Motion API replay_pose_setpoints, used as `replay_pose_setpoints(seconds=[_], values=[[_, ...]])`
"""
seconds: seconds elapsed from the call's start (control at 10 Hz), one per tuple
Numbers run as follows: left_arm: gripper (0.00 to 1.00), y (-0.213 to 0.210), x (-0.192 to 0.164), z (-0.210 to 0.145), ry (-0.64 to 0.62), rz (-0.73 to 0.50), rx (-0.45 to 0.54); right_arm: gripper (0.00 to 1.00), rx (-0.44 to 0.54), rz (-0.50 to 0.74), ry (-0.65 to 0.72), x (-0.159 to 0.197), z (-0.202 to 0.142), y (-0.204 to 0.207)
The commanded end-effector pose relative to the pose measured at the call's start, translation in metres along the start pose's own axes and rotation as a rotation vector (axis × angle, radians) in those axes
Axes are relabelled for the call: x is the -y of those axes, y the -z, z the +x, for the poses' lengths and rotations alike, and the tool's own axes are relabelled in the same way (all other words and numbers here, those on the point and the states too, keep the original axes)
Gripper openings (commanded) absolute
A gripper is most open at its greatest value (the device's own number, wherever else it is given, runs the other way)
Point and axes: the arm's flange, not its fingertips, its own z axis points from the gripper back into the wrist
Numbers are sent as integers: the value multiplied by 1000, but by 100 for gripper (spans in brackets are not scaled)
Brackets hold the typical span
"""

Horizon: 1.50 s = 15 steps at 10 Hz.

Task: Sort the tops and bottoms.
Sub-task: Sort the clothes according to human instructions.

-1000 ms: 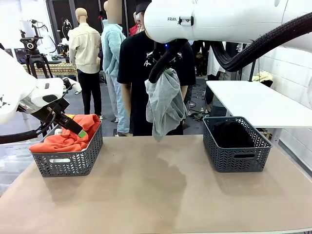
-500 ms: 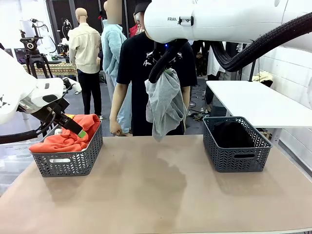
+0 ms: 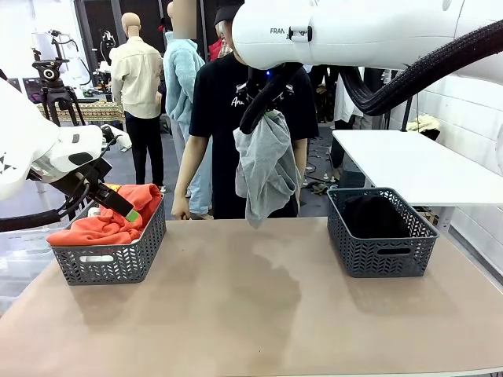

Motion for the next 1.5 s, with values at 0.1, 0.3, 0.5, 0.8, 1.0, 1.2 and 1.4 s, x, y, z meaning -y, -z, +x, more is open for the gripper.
replay_pose_setpoints(seconds=[0.1,0.3,0.5,0.8,1.0,1.2,1.4], values=[[100,0,2,-1,-12,-2,-3,0,-4,16,4,1,1,-4],[100,0,2,-1,-12,-2,-3,0,-4,16,4,1,1,-4],[100,0,2,-1,-12,-2,-3,0,-4,16,4,1,1,-4],[100,0,2,-1,-12,-2,-3,0,-4,16,4,1,1,-4],[100,0,2,-1,-12,-2,-3,0,-4,16,4,1,1,-4],[100,0,2,-1,-12,-2,-3,0,-4,16,4,1,1,-4],[100,0,2,-1,-12,-2,-3,0,-4,16,4,1,1,-4]])
